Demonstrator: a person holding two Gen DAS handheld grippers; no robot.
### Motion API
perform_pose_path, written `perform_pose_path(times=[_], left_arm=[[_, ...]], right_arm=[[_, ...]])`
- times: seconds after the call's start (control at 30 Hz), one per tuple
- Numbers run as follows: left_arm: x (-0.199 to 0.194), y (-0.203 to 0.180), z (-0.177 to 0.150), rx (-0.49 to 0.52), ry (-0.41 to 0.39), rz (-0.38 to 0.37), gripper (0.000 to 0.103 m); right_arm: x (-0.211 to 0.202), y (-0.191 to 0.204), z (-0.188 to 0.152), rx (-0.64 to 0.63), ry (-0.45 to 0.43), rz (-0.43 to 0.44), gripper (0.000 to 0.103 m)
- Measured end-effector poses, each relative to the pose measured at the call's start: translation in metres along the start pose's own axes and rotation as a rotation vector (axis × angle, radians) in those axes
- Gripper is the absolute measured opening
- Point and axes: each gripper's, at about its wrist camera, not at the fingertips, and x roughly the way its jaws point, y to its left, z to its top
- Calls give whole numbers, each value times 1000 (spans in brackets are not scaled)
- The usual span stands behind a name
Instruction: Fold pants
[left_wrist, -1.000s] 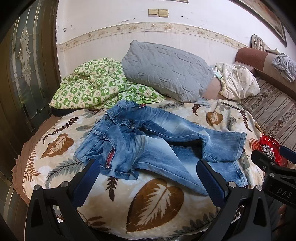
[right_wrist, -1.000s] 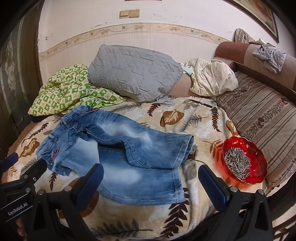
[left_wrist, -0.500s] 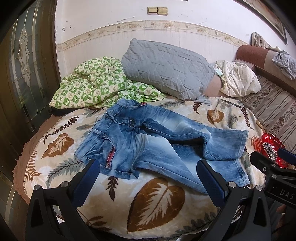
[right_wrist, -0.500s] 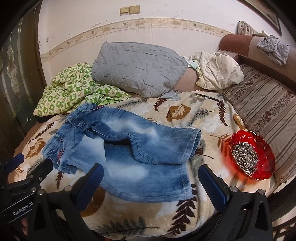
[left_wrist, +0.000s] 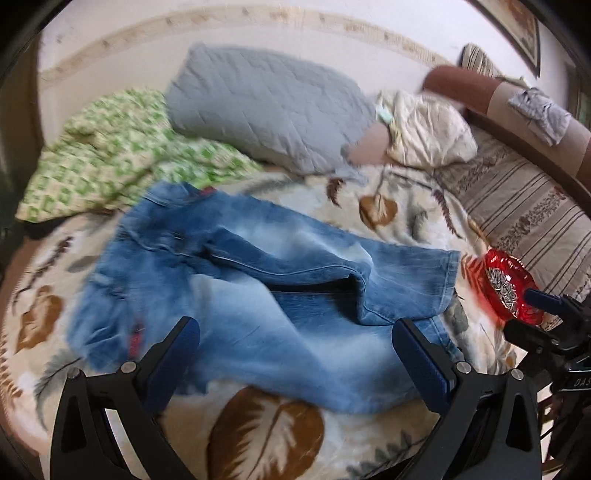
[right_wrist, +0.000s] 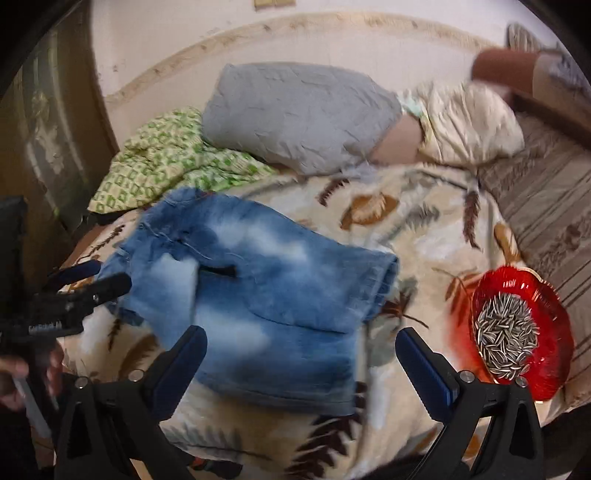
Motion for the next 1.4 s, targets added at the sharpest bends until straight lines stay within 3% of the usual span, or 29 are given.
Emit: perform_pose_path(times=[0.1, 0.27, 0.33, 0.47, 0.57, 0.6, 0.63, 0.7, 0.73, 0.8, 0.87, 1.03, 1.17, 1.23, 1.27, 1.37, 1.4], left_arm=[[40, -12, 17, -44, 88, -73, 103], [101, -26, 24, -237, 238, -181, 103], [116, -29, 22, -312, 270, -209, 103], [144, -24, 22, -466, 307, -196, 103], [159, -15, 19, -549, 336, -212, 102], [162, -13, 18, -577, 328, -242, 86], [167, -13, 17, -570, 340, -255, 50], [172, -19, 13, -514, 388, -304, 5], [169, -22, 12, -489, 375, -334, 5], [159, -24, 15, -446, 341, -325, 4], [146, -21, 30, -473, 278, -390, 4], [124, -18, 85, -521, 65, -513, 4], [152, -15, 110, -642, -41, -597, 4], [182, -21, 116, -647, -5, -532, 4], [199, -26, 116, -645, 54, -485, 4], [259, -40, 98, -645, 332, -360, 7], [271, -42, 87, -652, 408, -313, 19]], right_arm=[[17, -44, 12, 160, 28, 28, 101], [46, -74, 32, 225, 40, 56, 86], [64, -78, 38, 224, 70, 46, 70], [97, -78, 40, 233, 129, 79, 53], [120, -73, 41, 196, 143, 59, 32], [127, -72, 41, 192, 147, 51, 12], [135, -71, 40, 180, 153, 32, 2], [138, -70, 41, 166, 134, 27, 2], [136, -69, 41, 161, 122, 48, 2], [130, -67, 48, 133, 102, 60, 2], [118, -69, 65, 108, 70, 66, 2], [73, -92, 156, 62, -104, 27, 2], [96, -102, 219, 23, -85, -51, 2], [133, -110, 235, 30, 1, -97, 2], [160, -118, 237, 54, 73, -111, 2], [223, -139, 219, 97, 299, -167, 7], [231, -145, 210, 109, 346, -186, 13]])
